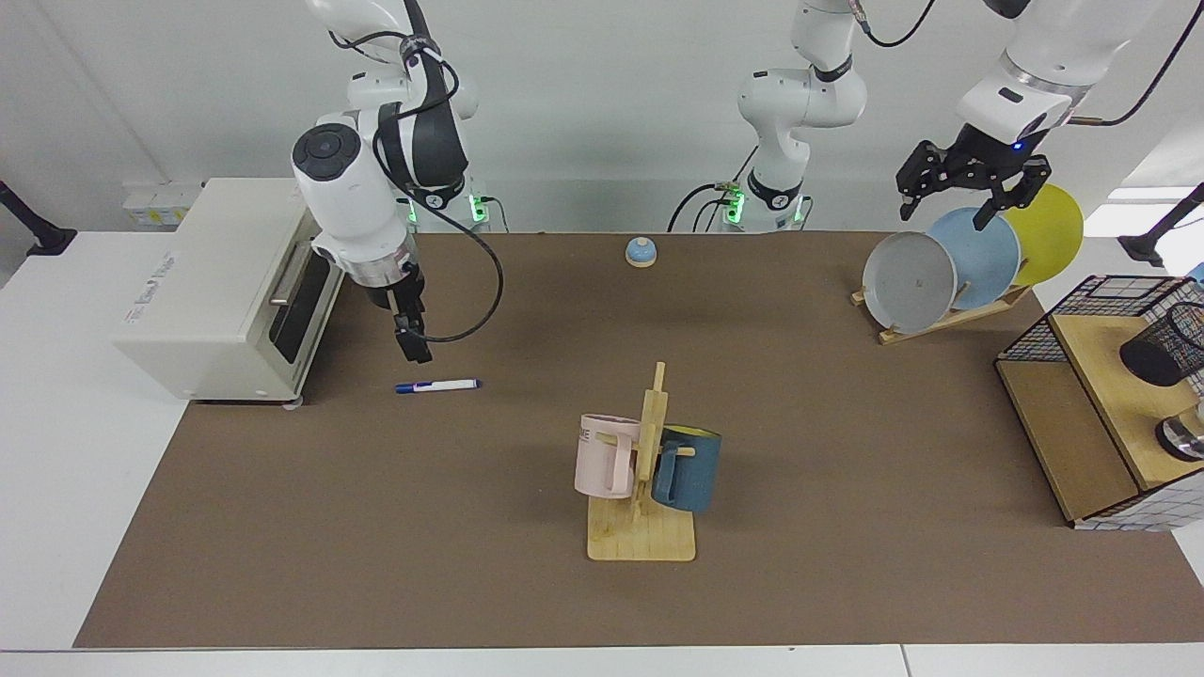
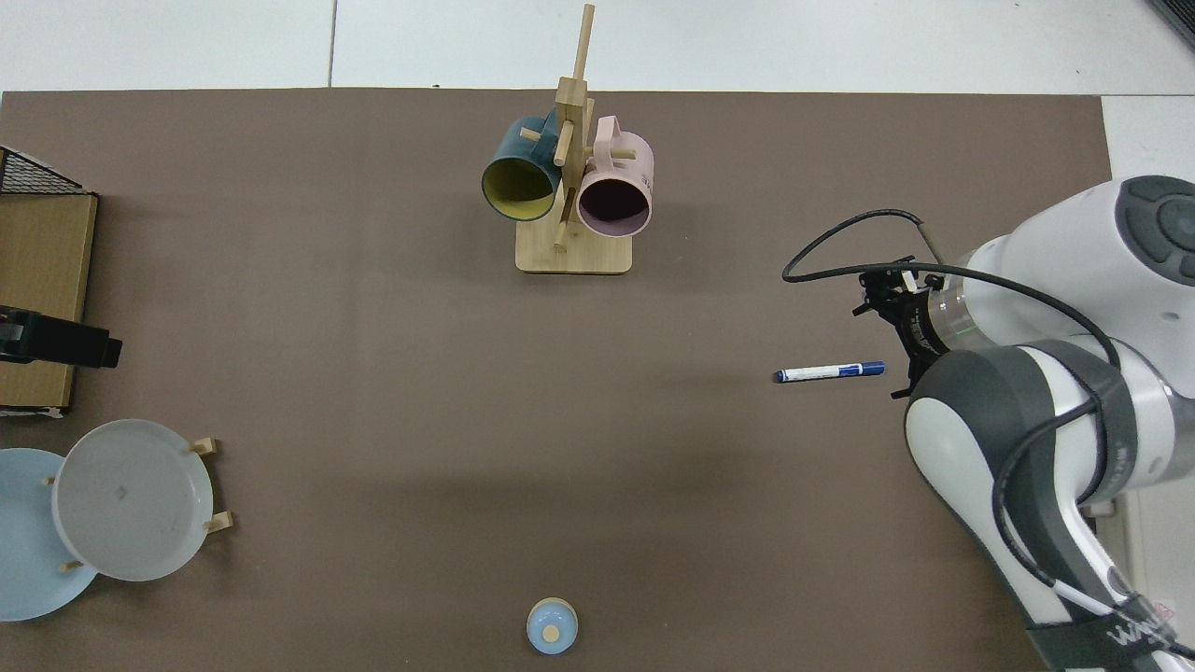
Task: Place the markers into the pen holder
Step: 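Reach the right gripper toward the blue-capped white marker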
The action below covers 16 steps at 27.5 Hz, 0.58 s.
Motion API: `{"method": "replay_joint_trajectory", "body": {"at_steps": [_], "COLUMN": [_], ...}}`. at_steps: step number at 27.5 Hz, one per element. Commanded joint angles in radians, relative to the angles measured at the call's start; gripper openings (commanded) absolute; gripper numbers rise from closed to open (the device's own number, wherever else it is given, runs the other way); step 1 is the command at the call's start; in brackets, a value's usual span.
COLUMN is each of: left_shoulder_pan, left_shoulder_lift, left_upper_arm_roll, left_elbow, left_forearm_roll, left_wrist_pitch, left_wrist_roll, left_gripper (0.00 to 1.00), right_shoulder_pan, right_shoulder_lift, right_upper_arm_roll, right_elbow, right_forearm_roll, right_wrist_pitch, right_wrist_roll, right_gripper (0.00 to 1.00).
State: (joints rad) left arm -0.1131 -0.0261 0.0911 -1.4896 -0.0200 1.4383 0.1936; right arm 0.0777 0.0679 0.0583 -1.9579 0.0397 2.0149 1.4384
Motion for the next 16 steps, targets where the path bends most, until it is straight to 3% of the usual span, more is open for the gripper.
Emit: {"method": "replay_joint_trajectory", "body": {"at_steps": [1,16], "left_shoulder_pan": [-0.007,-0.011], "left_shoulder_lift": [-0.02,-0.025], "left_upper_arm_roll": [0.001,-0.001], "left_elbow": [-0.012,-0.02], "left_forearm_roll": [0.011,0.002], "left_wrist_pitch": [-0.03,-0.025], "left_wrist_roll": [-0.013,-0.008], "left_gripper": [1.0,1.0], "right_shoulder_pan": [-0.029,-0.047], "right_shoulder_lift": [0.024,0.122], "right_upper_arm_roll": [0.012,0.012], "right_elbow": [-0.108,-0.268], "right_forearm_roll": [0.019,0.019], "right_wrist_pitch": [0.143,0.429], "right_wrist_roll": [0.01,0.008], "right_gripper": [1.0,1.0]}}
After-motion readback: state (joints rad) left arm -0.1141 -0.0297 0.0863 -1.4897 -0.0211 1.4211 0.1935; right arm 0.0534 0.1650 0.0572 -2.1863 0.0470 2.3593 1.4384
